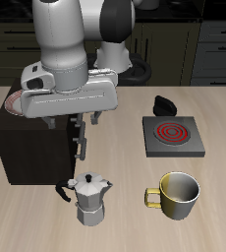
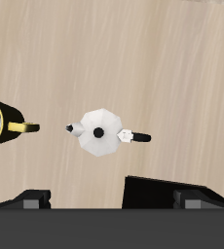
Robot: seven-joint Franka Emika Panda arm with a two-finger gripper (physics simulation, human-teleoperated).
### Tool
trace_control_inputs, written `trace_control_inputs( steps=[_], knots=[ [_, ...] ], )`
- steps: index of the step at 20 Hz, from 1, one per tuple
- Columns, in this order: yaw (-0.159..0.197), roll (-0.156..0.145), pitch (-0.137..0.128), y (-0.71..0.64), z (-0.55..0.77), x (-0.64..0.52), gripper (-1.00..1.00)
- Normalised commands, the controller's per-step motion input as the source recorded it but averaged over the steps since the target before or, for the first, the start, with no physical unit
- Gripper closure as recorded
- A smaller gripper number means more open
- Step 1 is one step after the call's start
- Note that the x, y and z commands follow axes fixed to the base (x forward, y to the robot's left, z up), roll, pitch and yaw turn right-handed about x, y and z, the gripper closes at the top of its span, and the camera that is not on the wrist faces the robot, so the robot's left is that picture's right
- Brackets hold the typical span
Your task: Place moka pot on the flat stove
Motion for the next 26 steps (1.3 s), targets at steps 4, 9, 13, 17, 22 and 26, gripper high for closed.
trace_control_inputs(
  steps=[4,9,13,17,22,26],
  knots=[
    [-0.038,0.007,-0.117,0.23,0.03,-0.15,-1.0],
    [-0.057,-0.022,-0.049,0.09,-0.04,0.08,-1.0],
    [-0.038,-0.01,-0.026,0.08,-0.02,0.06,-1.0],
    [-0.054,-0.011,0.017,0.02,-0.17,0.08,-1.0],
    [0.008,-0.004,-0.017,0.05,-0.21,-0.03,-1.0],
    [0.001,-0.001,0.007,-0.03,-0.19,-0.01,-1.0]
  ],
)
